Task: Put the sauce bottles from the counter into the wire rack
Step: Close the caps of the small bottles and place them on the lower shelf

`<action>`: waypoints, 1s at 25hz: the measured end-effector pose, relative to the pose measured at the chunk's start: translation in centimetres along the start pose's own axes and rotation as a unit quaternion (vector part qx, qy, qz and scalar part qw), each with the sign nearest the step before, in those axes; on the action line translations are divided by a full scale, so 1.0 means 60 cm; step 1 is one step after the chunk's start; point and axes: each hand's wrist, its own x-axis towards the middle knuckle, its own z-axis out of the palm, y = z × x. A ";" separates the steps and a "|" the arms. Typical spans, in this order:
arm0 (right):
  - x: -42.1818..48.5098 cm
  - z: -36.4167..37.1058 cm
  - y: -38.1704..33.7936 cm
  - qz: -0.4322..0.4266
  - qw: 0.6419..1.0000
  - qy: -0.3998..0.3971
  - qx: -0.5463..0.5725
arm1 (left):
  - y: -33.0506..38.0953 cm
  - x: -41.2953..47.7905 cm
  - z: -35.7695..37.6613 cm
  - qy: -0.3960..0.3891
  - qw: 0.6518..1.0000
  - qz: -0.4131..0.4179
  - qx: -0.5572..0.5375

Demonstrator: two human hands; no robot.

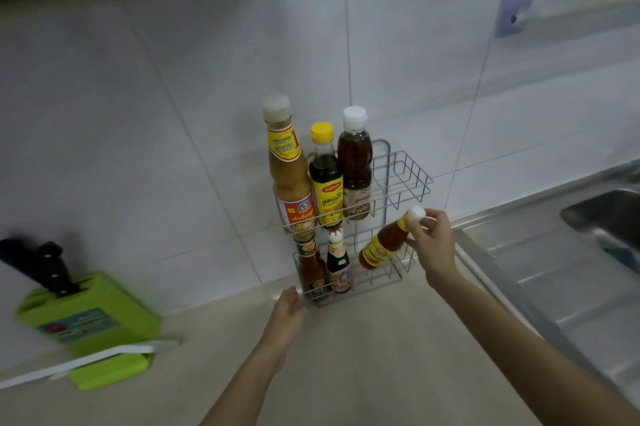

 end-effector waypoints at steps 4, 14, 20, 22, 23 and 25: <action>0.013 0.037 0.023 -0.099 0.970 -0.139 -0.170 | 0.005 0.015 0.013 -0.028 0.999 0.040 0.006; 0.024 0.061 0.047 -0.221 0.865 -0.308 -0.328 | 0.009 0.007 0.034 -0.020 0.999 0.037 -0.025; 0.026 0.051 0.043 -0.128 0.866 -0.360 -0.324 | 0.013 0.005 0.025 -0.064 0.995 0.039 0.068; 0.021 0.041 0.037 -0.074 0.868 -0.382 -0.307 | 0.009 0.000 0.014 -0.074 0.992 0.018 0.102; 0.016 0.032 0.033 -0.046 0.871 -0.383 -0.304 | 0.004 -0.005 0.008 -0.077 0.989 0.002 0.124; -0.003 0.008 0.029 -0.042 0.880 -0.341 -0.328 | -0.011 -0.022 -0.006 -0.077 0.982 -0.016 0.172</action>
